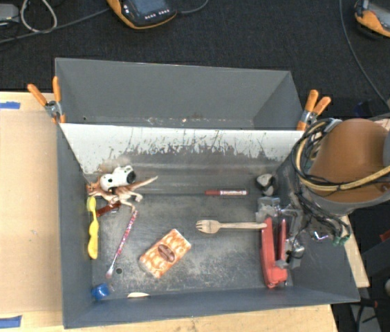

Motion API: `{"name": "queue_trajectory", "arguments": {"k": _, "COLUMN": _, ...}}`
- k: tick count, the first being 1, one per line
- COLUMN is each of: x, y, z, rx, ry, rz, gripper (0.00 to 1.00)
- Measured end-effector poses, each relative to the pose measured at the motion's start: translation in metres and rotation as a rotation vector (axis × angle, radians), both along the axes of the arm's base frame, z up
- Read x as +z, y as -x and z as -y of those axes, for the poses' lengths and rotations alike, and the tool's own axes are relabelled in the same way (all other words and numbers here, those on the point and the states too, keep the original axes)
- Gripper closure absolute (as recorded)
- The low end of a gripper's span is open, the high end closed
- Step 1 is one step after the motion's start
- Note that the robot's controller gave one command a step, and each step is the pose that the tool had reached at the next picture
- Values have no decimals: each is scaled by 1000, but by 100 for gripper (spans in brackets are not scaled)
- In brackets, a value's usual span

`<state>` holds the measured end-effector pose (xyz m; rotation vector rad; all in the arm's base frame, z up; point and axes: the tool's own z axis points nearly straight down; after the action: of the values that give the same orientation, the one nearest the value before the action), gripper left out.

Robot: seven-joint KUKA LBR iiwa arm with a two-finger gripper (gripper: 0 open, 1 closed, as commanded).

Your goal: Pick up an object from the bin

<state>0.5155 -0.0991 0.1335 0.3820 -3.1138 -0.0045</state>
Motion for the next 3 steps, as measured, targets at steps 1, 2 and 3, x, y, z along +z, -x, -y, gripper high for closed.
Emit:
{"name": "queue_trajectory", "arguments": {"k": 1, "x": -7, "y": -7, "z": -34, "rx": -25, "ry": -1, "rz": -2, "gripper": 0}}
{"name": "queue_trajectory", "arguments": {"k": 2, "x": -10, "y": -2, "z": -76, "rx": 114, "ry": 1, "rz": 1, "gripper": 0}}
{"name": "queue_trajectory", "arguments": {"k": 3, "x": -33, "y": -58, "z": -144, "rx": 77, "ry": -5, "rz": 4, "gripper": 0}}
